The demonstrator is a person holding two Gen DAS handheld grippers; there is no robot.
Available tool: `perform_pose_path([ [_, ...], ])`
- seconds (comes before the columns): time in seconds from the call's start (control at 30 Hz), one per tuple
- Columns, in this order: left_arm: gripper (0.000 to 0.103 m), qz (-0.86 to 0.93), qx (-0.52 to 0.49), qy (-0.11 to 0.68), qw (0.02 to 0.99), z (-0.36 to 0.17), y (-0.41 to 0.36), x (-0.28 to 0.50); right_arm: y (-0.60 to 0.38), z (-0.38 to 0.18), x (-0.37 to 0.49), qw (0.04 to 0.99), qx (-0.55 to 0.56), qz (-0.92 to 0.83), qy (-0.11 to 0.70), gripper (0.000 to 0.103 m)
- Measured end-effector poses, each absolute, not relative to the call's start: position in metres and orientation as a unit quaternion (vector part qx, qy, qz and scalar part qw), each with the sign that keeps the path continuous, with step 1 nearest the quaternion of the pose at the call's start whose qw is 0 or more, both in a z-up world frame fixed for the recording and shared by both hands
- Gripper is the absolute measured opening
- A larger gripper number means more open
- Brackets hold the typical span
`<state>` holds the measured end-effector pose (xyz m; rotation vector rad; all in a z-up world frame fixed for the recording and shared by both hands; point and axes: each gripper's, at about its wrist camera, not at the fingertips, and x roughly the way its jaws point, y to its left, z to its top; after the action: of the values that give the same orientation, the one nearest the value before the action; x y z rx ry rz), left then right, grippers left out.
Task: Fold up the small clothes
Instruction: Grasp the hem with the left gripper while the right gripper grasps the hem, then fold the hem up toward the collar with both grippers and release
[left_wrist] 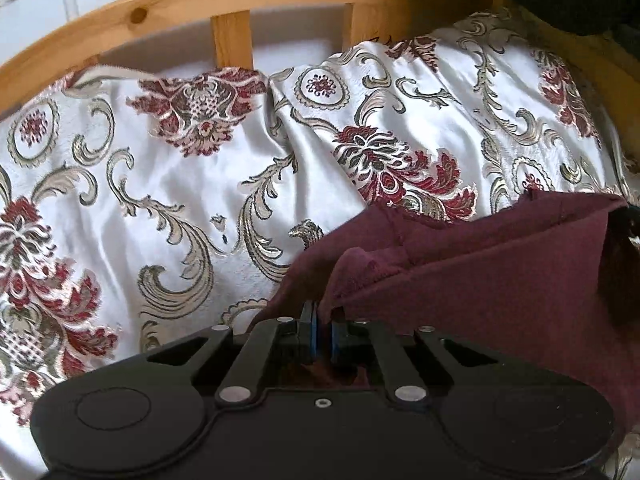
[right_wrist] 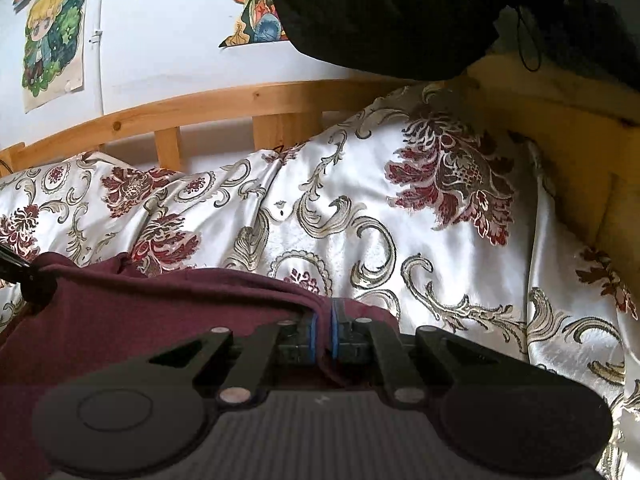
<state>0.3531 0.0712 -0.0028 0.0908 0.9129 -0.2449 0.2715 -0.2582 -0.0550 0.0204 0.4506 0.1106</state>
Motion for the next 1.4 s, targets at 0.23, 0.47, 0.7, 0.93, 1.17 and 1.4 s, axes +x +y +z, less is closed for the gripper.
perform_pose_path([
  [0.23, 0.032, -0.100, -0.023, 0.428, 0.898, -0.007, 0.085, 0.349, -0.262, -0.055, 0.269, 0.972, 0.020, 0.066, 0.226, 0.028],
  [0.47, 0.078, -0.089, -0.079, 0.409, 0.905, 0.004, 0.104, 0.318, -0.264, -0.049, 0.257, 0.974, 0.022, 0.058, 0.217, 0.102],
  [0.7, 0.087, -0.073, -0.080, 0.430, 0.896, -0.014, 0.115, 0.278, -0.259, -0.064, 0.244, 0.966, -0.017, 0.038, 0.255, 0.103],
  [0.93, 0.090, -0.014, -0.069, 0.446, 0.892, -0.044, 0.130, 0.246, -0.261, -0.089, 0.221, 0.959, -0.048, -0.007, 0.280, 0.102],
  [1.17, 0.096, -0.002, -0.104, 0.424, 0.900, -0.056, 0.141, 0.222, -0.263, -0.092, 0.209, 0.964, -0.015, -0.069, 0.256, 0.102],
  [1.4, 0.102, 0.017, -0.115, 0.417, 0.902, -0.061, 0.141, 0.216, -0.254, -0.103, 0.209, 0.966, -0.046, -0.095, 0.237, 0.102],
])
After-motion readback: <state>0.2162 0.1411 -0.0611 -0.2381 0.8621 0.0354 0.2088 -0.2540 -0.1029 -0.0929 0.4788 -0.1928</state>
